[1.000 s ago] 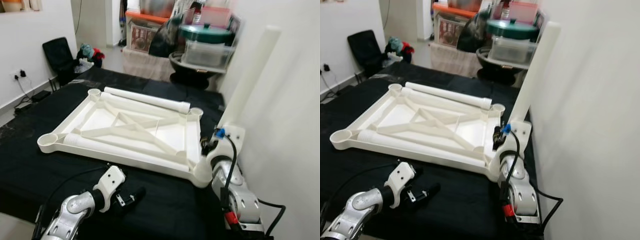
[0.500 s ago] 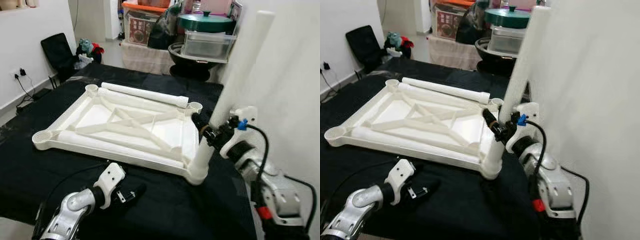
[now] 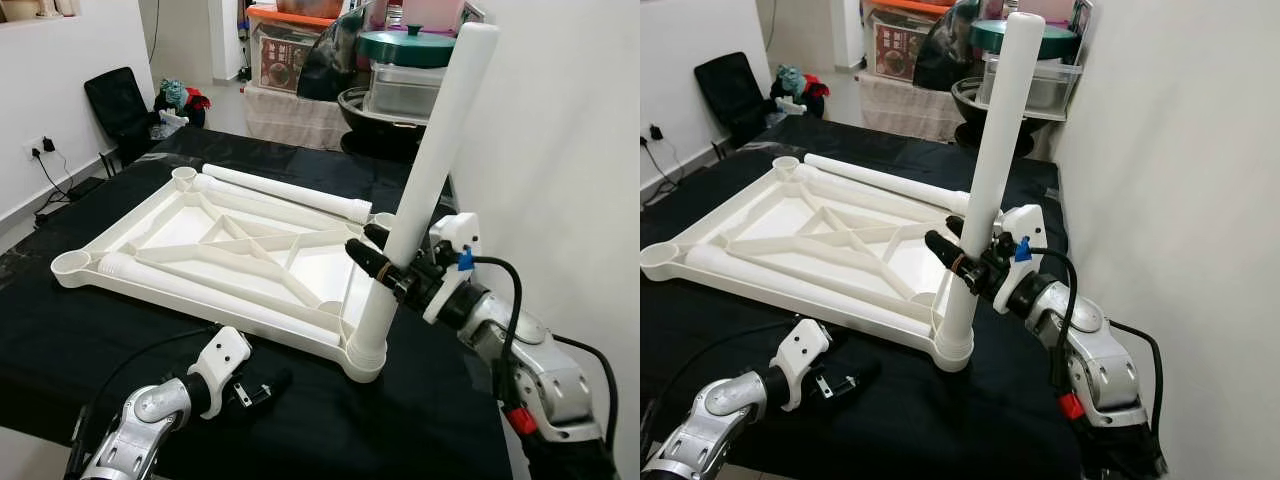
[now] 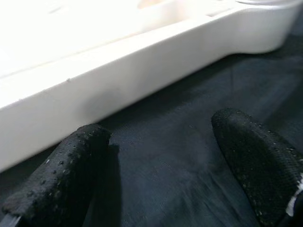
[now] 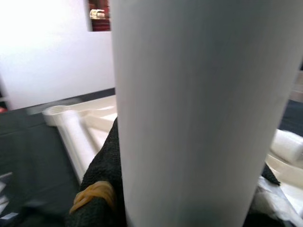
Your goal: Building children table
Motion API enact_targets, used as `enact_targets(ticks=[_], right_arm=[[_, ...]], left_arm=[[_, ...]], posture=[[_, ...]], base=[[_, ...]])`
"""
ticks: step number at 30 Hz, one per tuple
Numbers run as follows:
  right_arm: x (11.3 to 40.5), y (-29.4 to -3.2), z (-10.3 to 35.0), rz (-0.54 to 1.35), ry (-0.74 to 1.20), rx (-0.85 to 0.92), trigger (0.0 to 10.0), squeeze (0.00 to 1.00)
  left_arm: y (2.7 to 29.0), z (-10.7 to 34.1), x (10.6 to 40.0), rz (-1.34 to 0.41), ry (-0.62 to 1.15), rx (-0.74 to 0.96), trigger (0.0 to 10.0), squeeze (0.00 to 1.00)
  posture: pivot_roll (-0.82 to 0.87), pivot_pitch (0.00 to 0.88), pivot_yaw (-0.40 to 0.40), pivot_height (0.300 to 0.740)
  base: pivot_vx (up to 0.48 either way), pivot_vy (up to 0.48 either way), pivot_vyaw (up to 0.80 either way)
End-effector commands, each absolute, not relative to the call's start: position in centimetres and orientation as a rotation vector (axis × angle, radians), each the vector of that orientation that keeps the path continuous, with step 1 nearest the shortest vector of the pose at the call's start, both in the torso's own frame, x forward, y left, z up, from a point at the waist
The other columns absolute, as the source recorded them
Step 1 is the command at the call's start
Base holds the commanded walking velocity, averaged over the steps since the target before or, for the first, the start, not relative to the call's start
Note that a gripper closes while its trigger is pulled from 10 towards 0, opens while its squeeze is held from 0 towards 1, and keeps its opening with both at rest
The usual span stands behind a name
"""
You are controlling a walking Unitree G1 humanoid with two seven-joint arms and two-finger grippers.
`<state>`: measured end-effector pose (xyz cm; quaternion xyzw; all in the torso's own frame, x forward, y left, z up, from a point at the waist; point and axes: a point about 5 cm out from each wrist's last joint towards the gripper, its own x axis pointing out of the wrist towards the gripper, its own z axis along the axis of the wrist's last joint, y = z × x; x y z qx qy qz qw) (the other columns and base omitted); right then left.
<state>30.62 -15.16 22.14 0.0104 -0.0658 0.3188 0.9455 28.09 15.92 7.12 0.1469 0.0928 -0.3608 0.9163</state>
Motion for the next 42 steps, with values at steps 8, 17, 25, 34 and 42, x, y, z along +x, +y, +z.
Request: enact_targets(ticks=[8,17,25,34,42], right_arm=[[32.9,-21.4,17.6,-0.027,0.100,0.023,0.0,0.00],[30.9,-20.5,13.2,-0.452,0.242,0.113,0.0,0.00],[32.0,-17.3,15.9,-0.178,0.093,0.116,10.0,1.00],[31.5,-15.1,21.2,0.310,-0.156,0.218,10.0,0.00],[28.4,-12.4,22.9,0.783,-0.222,0.165,10.0,0.00]], left_arm=[[15.8,6.6,28.0,-0.758,0.221,0.314,10.0,0.00],[15.8,6.3,27.6,-0.751,0.228,0.310,10.0,0.00],[15.9,6.4,27.8,-0.748,0.224,0.311,10.0,0.00],[15.8,6.2,27.6,-0.746,0.227,0.305,10.0,0.00],[15.8,6.4,27.8,-0.744,0.221,0.309,10.0,0.00]], posture=[[0.06,0.000,-0.111,0.740],[0.06,0.000,-0.110,0.740],[0.06,0.000,-0.116,0.740],[0.06,0.000,-0.118,0.740],[0.06,0.000,-0.122,0.740]], base=[[0.000,0.000,0.00],[0.000,0.000,0.00],[0.000,0.000,0.00],[0.000,0.000,0.00],[0.000,0.000,0.00]])
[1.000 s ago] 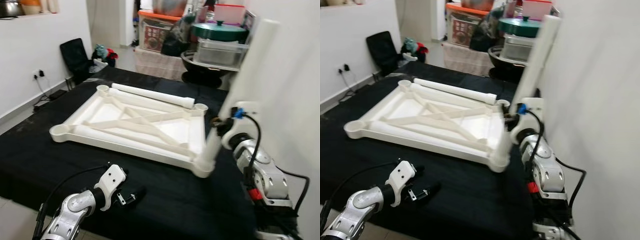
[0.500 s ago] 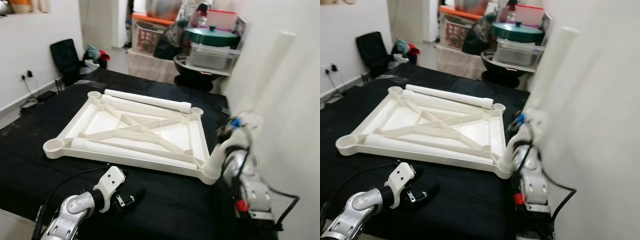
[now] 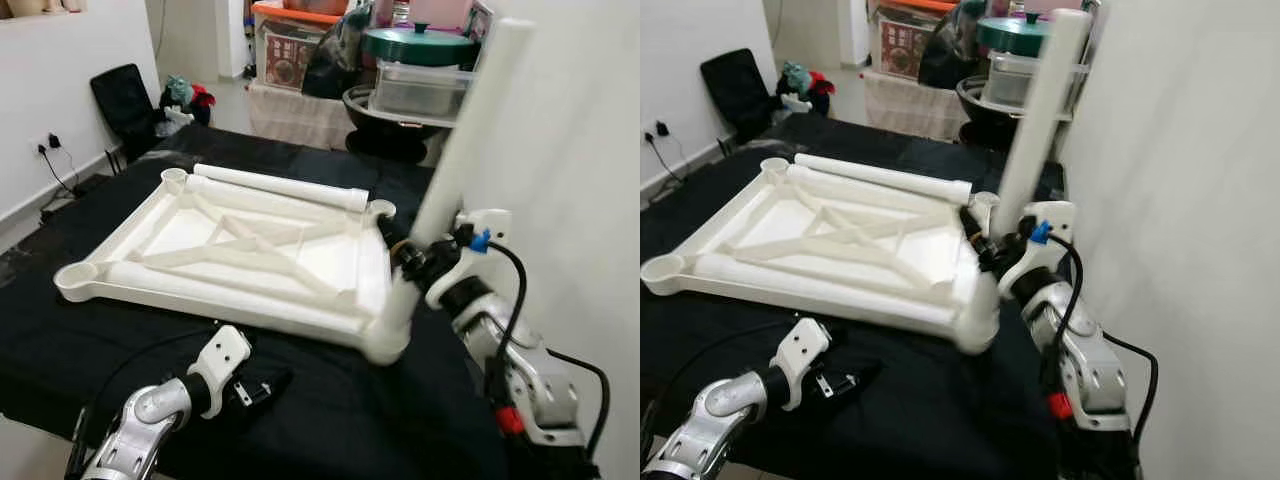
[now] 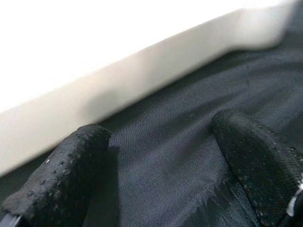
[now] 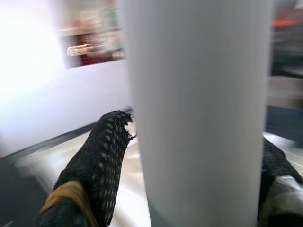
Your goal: Building children table
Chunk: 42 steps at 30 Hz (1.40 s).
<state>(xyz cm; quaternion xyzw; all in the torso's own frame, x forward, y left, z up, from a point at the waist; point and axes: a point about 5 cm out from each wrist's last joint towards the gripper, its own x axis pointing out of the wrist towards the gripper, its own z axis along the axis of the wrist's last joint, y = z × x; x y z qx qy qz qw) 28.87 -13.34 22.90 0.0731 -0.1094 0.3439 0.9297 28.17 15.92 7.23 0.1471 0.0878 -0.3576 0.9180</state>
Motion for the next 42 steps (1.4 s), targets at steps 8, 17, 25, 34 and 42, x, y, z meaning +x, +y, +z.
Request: enact_targets(ticks=[8,17,25,34,42], right_arm=[[27.7,-11.7,21.2,0.889,-0.169,0.095,0.0,0.00],[31.4,-15.7,18.5,0.396,0.003,0.068,0.0,0.00],[32.2,-21.3,15.2,-0.219,0.123,0.117,0.0,0.00],[30.7,-20.0,12.1,-0.439,0.241,0.114,0.0,0.00],[31.9,-17.0,13.8,-0.225,0.153,0.162,10.0,1.00]], left_arm=[[15.8,6.4,27.8,-0.745,0.218,0.313,10.0,0.00],[15.9,6.6,27.9,-0.747,0.215,0.317,10.0,0.00],[15.8,6.5,27.9,-0.750,0.217,0.320,10.0,0.00],[15.5,6.4,28.0,-0.755,0.217,0.324,10.0,0.00],[15.6,6.5,28.0,-0.752,0.215,0.325,10.0,0.00]], posture=[[0.07,0.000,-0.120,0.740],[0.06,0.000,-0.114,0.740],[0.06,0.000,-0.114,0.740],[0.06,0.000,-0.110,0.740],[0.07,0.000,-0.116,0.740]], base=[[0.000,0.000,0.00],[0.000,0.000,0.00],[0.000,0.000,0.00],[0.000,0.000,0.00],[0.000,0.000,0.00]])
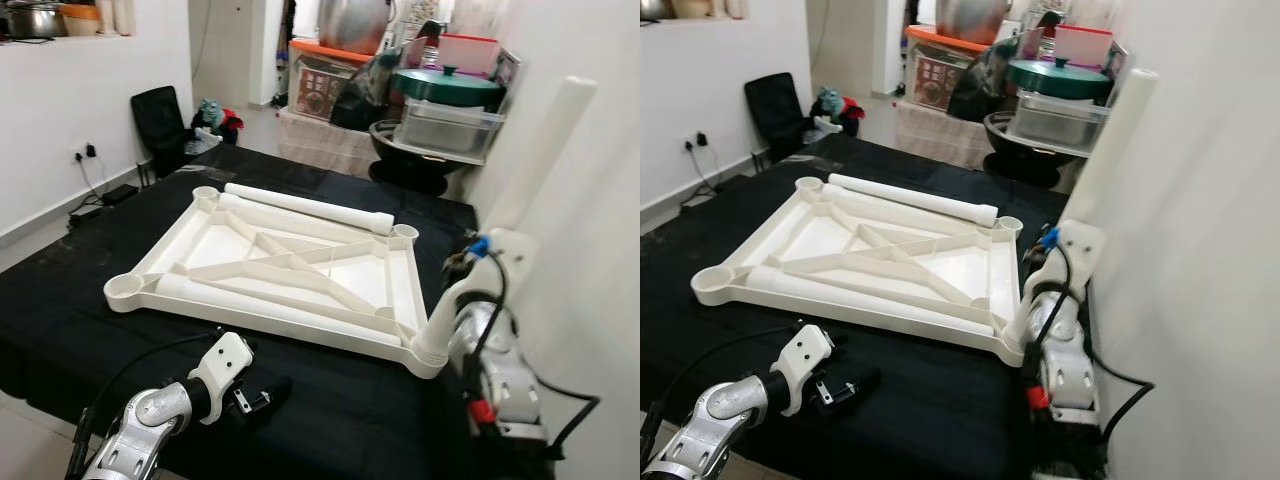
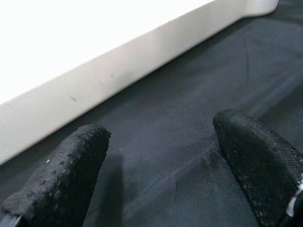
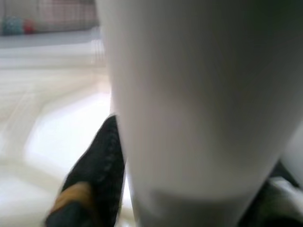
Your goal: Building children table
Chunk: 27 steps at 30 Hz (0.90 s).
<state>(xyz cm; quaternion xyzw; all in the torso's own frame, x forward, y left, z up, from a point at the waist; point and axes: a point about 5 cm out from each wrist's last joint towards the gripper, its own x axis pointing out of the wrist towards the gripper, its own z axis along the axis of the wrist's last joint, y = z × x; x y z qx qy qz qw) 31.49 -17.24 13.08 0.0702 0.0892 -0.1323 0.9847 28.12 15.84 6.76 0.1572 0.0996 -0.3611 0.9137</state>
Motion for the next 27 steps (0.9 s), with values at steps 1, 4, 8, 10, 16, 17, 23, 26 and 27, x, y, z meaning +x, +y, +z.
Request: enact_targets(ticks=[1,4,8,10,16,17,23,26,27], right_arm=[[31.9,-17.0,13.8,-0.225,0.153,0.162,10.0,1.00],[32.6,-16.7,15.5,-0.110,0.068,0.224,10.0,0.00],[32.7,-16.0,17.6,0.088,-0.031,0.279,10.0,0.00],[32.0,-15.0,19.3,0.295,-0.104,0.280,10.0,0.00],[29.1,-12.4,21.2,0.745,-0.168,0.171,10.0,0.00],[29.1,-12.4,21.2,0.745,-0.168,0.171,10.0,0.00],[29.4,-11.9,19.6,0.742,-0.122,0.121,0.0,0.00],[30.2,-12.4,18.6,0.661,-0.080,0.089,0.0,0.00],[30.2,-12.4,18.6,0.661,-0.080,0.089,0.0,0.00]], left_arm=[[15.6,6.5,28.0,-0.752,0.215,0.325,10.0,0.00],[15.7,6.4,28.0,-0.751,0.215,0.323,10.0,0.00],[15.7,6.5,28.0,-0.752,0.215,0.323,10.0,0.00],[15.7,6.5,28.0,-0.752,0.214,0.324,10.0,0.00],[15.7,6.6,28.2,-0.752,0.210,0.329,10.0,0.00],[15.7,6.6,28.2,-0.752,0.210,0.329,10.0,0.00],[15.8,6.6,28.2,-0.750,0.207,0.330,10.0,0.00],[15.8,6.6,28.1,-0.749,0.207,0.331,10.0,0.00],[15.8,6.6,28.1,-0.749,0.207,0.331,10.0,0.00]], posture=[[0.07,0.000,-0.116,0.740],[0.07,0.000,-0.115,0.740],[0.06,0.000,-0.112,0.740],[0.06,0.000,-0.111,0.740],[0.07,0.000,-0.114,0.740],[0.07,0.000,-0.114,0.740],[0.08,0.000,-0.116,0.740],[0.08,0.000,-0.117,0.740],[0.08,0.000,-0.117,0.740]], base=[[0.000,0.000,0.00],[0.000,0.000,0.00],[0.000,0.000,0.00],[0.000,0.000,0.00],[0.000,0.000,0.00],[0.000,0.000,0.00],[0.000,0.000,0.00],[0.000,0.000,0.00],[0.000,0.000,0.00]])
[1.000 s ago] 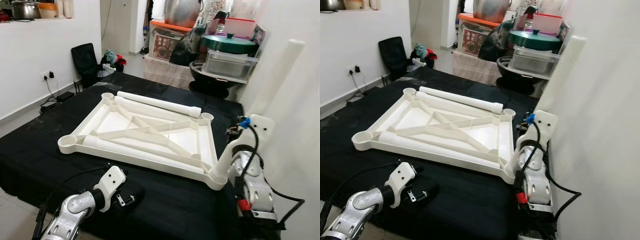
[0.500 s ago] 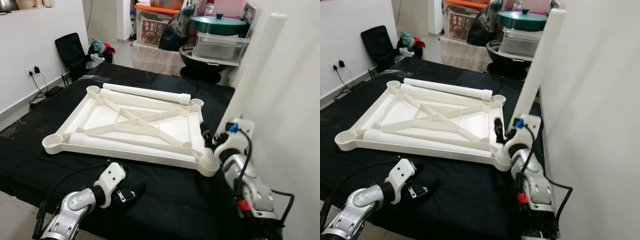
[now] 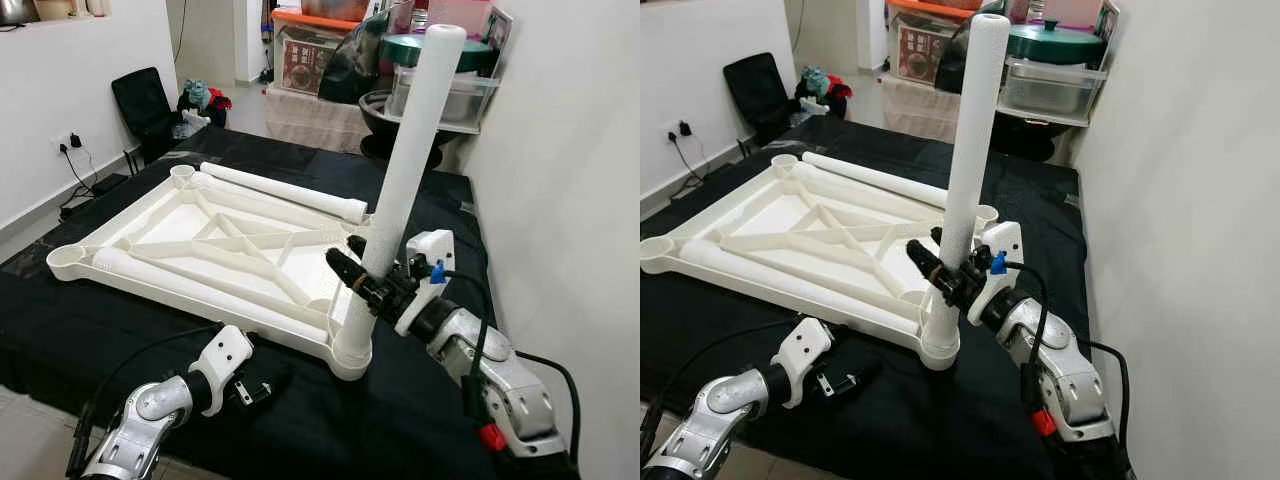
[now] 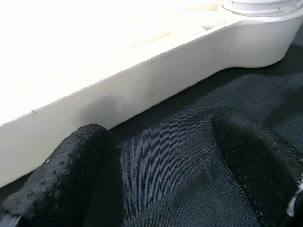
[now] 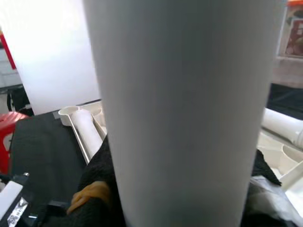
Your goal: Building children table
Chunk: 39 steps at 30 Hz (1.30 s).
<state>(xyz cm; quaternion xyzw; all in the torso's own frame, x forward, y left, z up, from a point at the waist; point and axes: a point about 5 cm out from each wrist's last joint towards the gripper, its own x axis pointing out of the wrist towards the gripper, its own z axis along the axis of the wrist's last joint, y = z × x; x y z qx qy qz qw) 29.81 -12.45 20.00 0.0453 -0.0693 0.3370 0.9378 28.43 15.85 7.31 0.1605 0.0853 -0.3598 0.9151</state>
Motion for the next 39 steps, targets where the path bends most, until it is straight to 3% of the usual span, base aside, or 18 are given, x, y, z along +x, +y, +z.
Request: enact_targets(ticks=[1,7,9,10,12,14,16,21,22,23,28,29,32,33,36,37,39], right_arm=[[30.8,-13.2,18.1,0.578,-0.046,0.088,0.0,0.00],[31.7,-15.6,17.1,0.386,0.028,0.087,0.0,0.00],[32.4,-17.9,16.0,0.159,0.097,0.077,0.0,0.00],[32.4,-17.9,16.0,0.159,0.097,0.077,0.0,0.00],[32.8,-20.5,14.9,-0.128,0.156,0.096,0.0,0.00],[32.8,-21.2,14.6,-0.213,0.170,0.109,0.0,0.00],[31.7,-23.1,13.2,-0.524,0.190,0.168,0.0,0.00],[31.4,-22.3,12.5,-0.563,0.213,0.189,0.0,0.00],[31.8,-20.5,12.5,-0.453,0.217,0.220,0.9,0.00],[32.1,-18.9,13.1,-0.338,0.178,0.216,10.0,0.00],[32.3,-17.0,14.4,-0.193,0.110,0.207,10.0,0.00],[32.5,-17.4,14.8,-0.200,0.089,0.218,10.0,1.00],[32.9,-18.4,15.9,-0.197,0.030,0.250,10.0,1.00],[33.0,-18.4,16.2,-0.177,0.019,0.266,10.0,0.29],[33.1,-18.4,16.4,-0.164,0.013,0.277,10.0,0.29],[33.1,-18.4,16.9,-0.130,-0.015,0.290,10.0,0.00],[33.1,-18.3,18.4,0.026,-0.091,0.310,10.0,0.00]], left_arm=[[15.9,6.7,28.1,-0.749,0.207,0.333,10.0,0.00],[15.9,6.7,28.3,-0.749,0.206,0.337,10.0,0.00],[15.8,6.7,28.3,-0.752,0.204,0.335,10.0,0.00],[15.8,6.7,28.3,-0.752,0.204,0.335,10.0,0.00],[15.7,6.7,28.3,-0.754,0.203,0.334,10.0,0.00],[15.7,6.7,28.3,-0.754,0.202,0.333,10.0,0.00],[15.6,6.6,28.2,-0.749,0.203,0.336,10.0,0.00],[15.6,6.6,28.2,-0.748,0.203,0.337,10.0,0.00],[15.7,6.6,28.2,-0.748,0.203,0.338,10.0,0.00],[15.8,6.6,28.3,-0.747,0.204,0.341,10.0,0.00],[15.9,6.6,28.4,-0.744,0.204,0.344,10.0,0.00],[15.8,6.6,28.4,-0.744,0.204,0.343,10.0,0.00],[15.7,6.5,28.2,-0.746,0.204,0.339,10.0,0.00],[15.7,6.5,28.2,-0.746,0.205,0.339,10.0,0.00],[15.7,6.5,28.2,-0.746,0.205,0.340,10.0,0.00],[15.7,6.5,28.2,-0.746,0.205,0.340,10.0,0.00],[15.8,6.5,28.3,-0.747,0.205,0.342,10.0,0.00]], posture=[[0.08,0.000,-0.114,0.740],[0.07,0.000,-0.110,0.740],[0.07,0.000,-0.111,0.740],[0.07,0.000,-0.111,0.740],[0.07,0.000,-0.116,0.740],[0.07,0.000,-0.116,0.740],[0.08,0.000,-0.119,0.740],[0.08,0.000,-0.119,0.740],[0.07,0.000,-0.120,0.740],[0.07,0.000,-0.120,0.740],[0.07,0.000,-0.121,0.740],[0.07,0.000,-0.121,0.740],[0.07,0.000,-0.121,0.740],[0.07,0.000,-0.120,0.740],[0.07,0.000,-0.120,0.740],[0.07,0.000,-0.119,0.740],[0.07,0.000,-0.116,0.740]], base=[[0.000,0.000,0.00],[0.000,0.000,0.00],[0.000,0.000,0.00],[0.000,0.000,0.00],[0.000,0.000,0.00],[0.000,0.000,0.00],[0.000,0.000,0.00],[0.000,0.000,0.00],[0.000,0.000,0.00],[0.000,0.000,0.00],[0.000,0.000,0.00],[0.000,0.000,0.00],[0.000,0.000,0.00],[0.000,0.000,0.00],[0.000,0.000,0.00],[0.000,0.000,0.00],[0.000,0.000,0.00]])
